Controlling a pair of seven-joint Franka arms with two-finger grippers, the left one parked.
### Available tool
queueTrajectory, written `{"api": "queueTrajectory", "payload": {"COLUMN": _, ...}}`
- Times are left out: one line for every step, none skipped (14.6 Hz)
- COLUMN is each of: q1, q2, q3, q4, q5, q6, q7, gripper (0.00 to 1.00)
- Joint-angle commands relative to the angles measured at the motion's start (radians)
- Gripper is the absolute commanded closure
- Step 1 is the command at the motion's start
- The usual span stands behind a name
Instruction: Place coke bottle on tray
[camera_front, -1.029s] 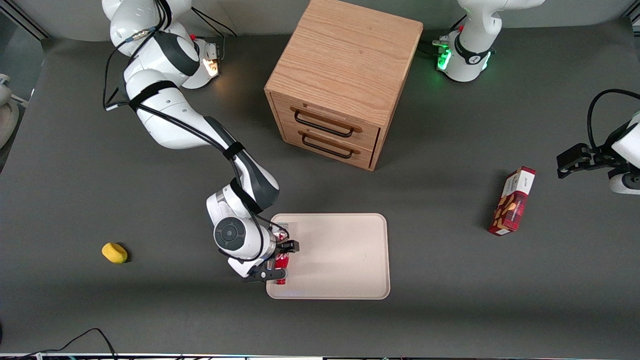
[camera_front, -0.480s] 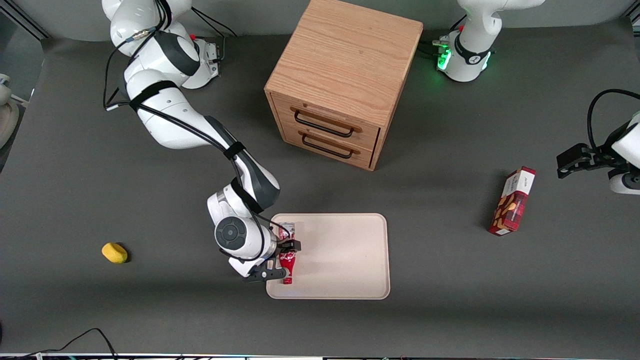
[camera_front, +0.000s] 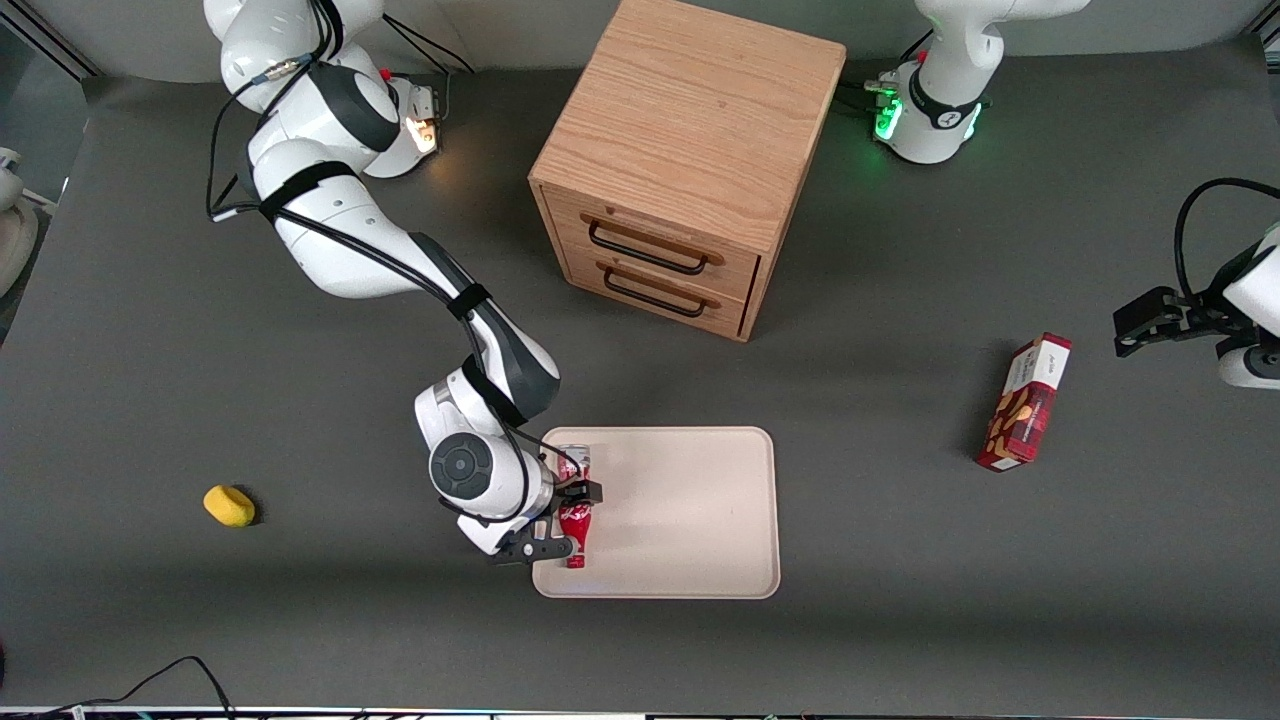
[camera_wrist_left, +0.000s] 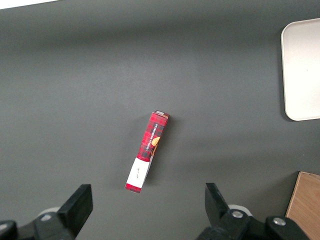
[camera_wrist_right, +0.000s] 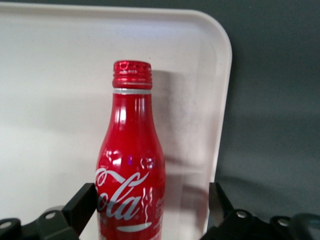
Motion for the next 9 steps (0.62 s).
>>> {"api": "queueTrajectory", "payload": {"q1": 0.003, "q2": -0.076, "q3": -0.018, "q4": -0.039, "q5": 0.024, "q6": -0.001, "q7": 0.016, "gripper": 0.00}}
{"api": "queueTrajectory", "payload": {"q1": -0.009, "q2": -0.132, "q3": -0.018, "q4": -0.102, "q5": 0.026, "q6": -0.001, "q7": 0.017, "gripper": 0.00}}
{"api": "queueTrajectory", "payload": {"q1": -0.044, "q2": -0.203, "q3": -0.018, "q4": -0.169, "q5": 0.038, "q6": -0.001, "q7": 0.017, "gripper": 0.00}}
{"api": "queueTrajectory", "payload": {"q1": -0.082, "q2": -0.287, "q3": -0.018, "q4": -0.249, "q5": 0.070, "q6": -0.001, "q7": 0.016, "gripper": 0.00}}
{"api": "queueTrajectory", "payload": {"q1": -0.127, "q2": -0.370, "q3": -0.018, "q4": -0.330, "q5": 0.101, "q6": -0.001, "q7": 0.013, "gripper": 0.00}}
{"api": "queueTrajectory", "payload": {"q1": -0.165, "q2": -0.448, "q3": -0.018, "q4": -0.404, "q5": 0.125, "q6": -0.002, "q7": 0.001, "gripper": 0.00}}
{"api": "queueTrajectory", "payload": {"q1": -0.205, "q2": -0.523, "q3": -0.018, "q4": -0.475, "q5": 0.133, "q6": -0.004, "q7": -0.003, "gripper": 0.00}}
{"api": "queueTrajectory", "payload": {"q1": -0.242, "q2": -0.592, "q3": -0.018, "q4": -0.539, "q5": 0.133, "q6": -0.007, "q7": -0.012, "gripper": 0.00}}
{"api": "queueTrajectory", "payload": {"q1": -0.277, "q2": -0.658, "q3": -0.018, "q4": -0.596, "q5": 0.135, "q6": -0.016, "q7": -0.038, "gripper": 0.00}}
